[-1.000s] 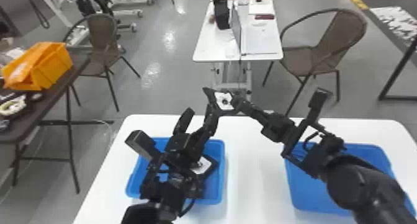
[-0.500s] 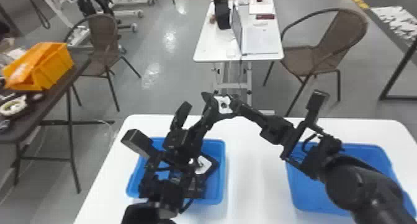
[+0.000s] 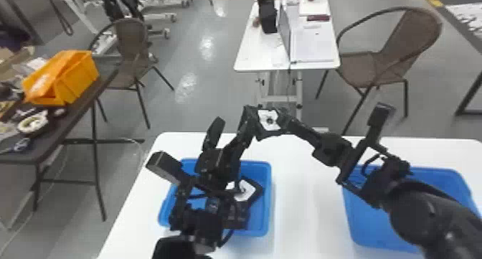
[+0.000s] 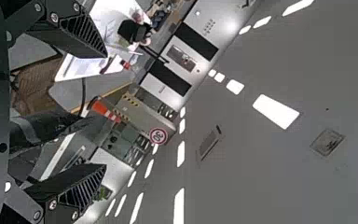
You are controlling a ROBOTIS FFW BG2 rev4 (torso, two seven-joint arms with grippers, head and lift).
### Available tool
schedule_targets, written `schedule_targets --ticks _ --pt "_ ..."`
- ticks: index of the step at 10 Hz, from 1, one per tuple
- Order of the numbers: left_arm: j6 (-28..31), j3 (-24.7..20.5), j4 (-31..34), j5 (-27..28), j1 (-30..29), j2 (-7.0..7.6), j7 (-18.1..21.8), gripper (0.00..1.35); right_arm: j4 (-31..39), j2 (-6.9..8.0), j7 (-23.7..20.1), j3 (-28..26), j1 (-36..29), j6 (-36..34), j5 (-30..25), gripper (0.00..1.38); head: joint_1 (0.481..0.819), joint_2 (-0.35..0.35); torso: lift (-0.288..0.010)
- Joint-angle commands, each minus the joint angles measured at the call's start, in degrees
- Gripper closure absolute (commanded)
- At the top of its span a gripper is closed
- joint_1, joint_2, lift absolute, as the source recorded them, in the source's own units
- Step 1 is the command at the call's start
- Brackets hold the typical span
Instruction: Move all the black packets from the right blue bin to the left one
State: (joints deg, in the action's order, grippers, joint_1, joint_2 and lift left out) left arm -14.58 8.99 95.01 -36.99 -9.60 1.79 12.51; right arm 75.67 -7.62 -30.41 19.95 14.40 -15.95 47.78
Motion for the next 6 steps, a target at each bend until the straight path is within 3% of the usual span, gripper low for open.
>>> schedule_targets --ticks 1,4,5,6 --pt "3.2 0.6 0.0 -1.9 0.3 0.4 0.5 0.2 0.0 0.06 0.0 0.0 0.1 0.0 0.0 1.16 0.695 0.169 0.0" --pt "7.3 0.9 0.0 -3.9 0.7 0.49 1.3 0.21 -0.2 0.15 0.0 0.1 0.1 0.0 0.2 1.16 0.695 0.146 0.0" --pt "9.8 0.7 0.0 -4.3 0.8 0.49 2.0 0.44 -0.2 0.15 0.0 0.1 0.1 0.0 0.3 1.16 0.695 0.141 0.0" --pt "12.6 0.1 0.4 -4.8 0.9 0.49 2.6 1.05 -0.2 0.15 -0.1 0.1 0.1 0.0 0.3 1.16 0.695 0.139 0.0"
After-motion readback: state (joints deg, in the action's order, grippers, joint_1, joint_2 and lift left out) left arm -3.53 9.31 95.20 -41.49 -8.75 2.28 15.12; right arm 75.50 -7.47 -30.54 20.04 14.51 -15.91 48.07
